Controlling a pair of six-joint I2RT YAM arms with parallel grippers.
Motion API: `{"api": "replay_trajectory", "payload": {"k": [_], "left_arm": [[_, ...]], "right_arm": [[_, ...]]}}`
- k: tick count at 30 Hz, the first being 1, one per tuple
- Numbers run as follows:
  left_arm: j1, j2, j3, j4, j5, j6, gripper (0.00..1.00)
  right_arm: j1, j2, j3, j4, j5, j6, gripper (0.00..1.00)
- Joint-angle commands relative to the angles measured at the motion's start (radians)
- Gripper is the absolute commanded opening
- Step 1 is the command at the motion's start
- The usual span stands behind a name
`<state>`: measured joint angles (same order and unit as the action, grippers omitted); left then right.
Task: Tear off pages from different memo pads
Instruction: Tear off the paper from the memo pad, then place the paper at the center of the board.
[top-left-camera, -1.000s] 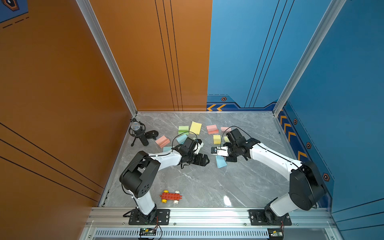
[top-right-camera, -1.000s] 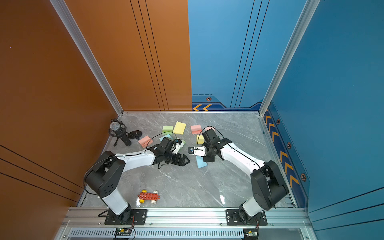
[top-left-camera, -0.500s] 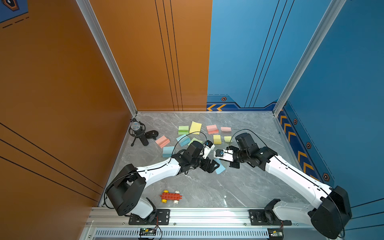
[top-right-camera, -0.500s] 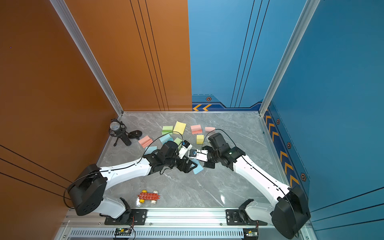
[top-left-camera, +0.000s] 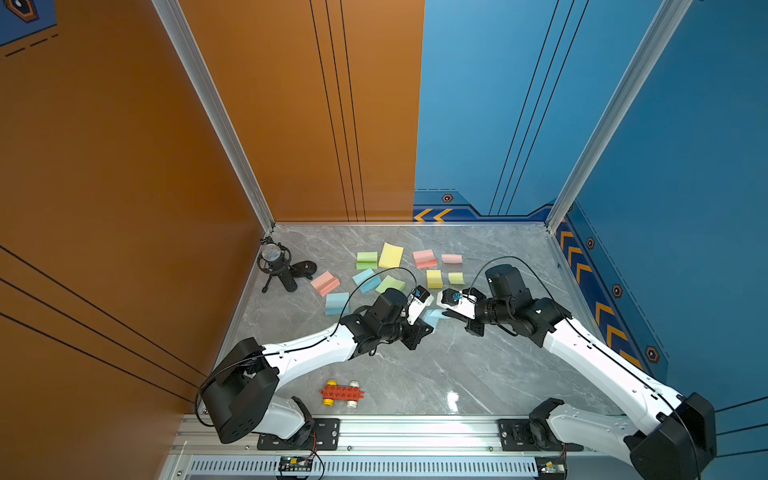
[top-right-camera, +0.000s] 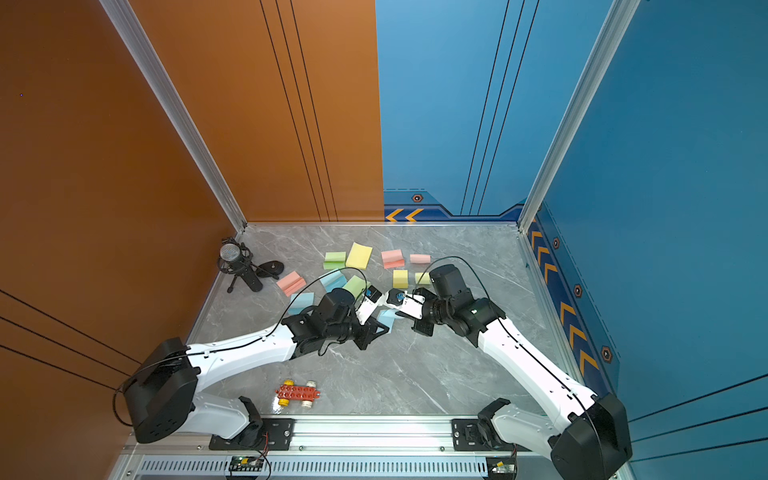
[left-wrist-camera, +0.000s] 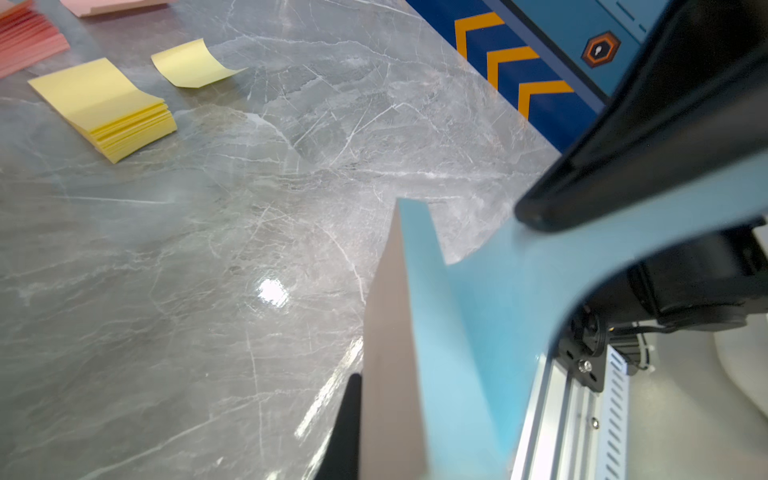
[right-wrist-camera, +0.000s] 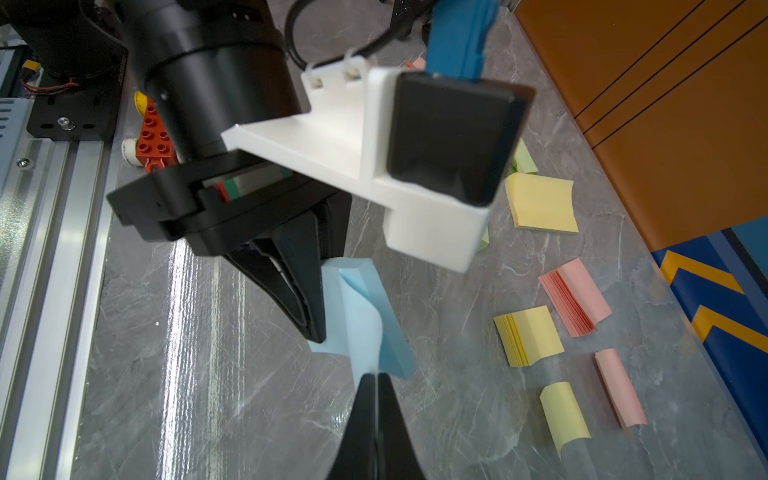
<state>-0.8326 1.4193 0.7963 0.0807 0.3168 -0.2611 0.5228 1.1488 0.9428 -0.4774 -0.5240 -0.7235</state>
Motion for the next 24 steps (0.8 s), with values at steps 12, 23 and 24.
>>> {"api": "replay_trajectory", "payload": {"k": [12,23,24], "left_arm": [[0.087,0.059,-0.026,-0.105,-0.115,-0.098,0.0],[0.147,0.025,-0.034,-0.177,-0.116,-0.101,0.0],[0.147,0.03,-0.034,-0.176,-0.115,-0.099,0.0]], "right_arm": [[-0.125,0.065,0.089,-0.042,0.148,-0.148,0.0],[-0.139,0.604,0.472,-0.392,0.545,-0.452,0.0],[-0.141,0.633,0.5,-0.407,0.545,-0.458,0.0]]}}
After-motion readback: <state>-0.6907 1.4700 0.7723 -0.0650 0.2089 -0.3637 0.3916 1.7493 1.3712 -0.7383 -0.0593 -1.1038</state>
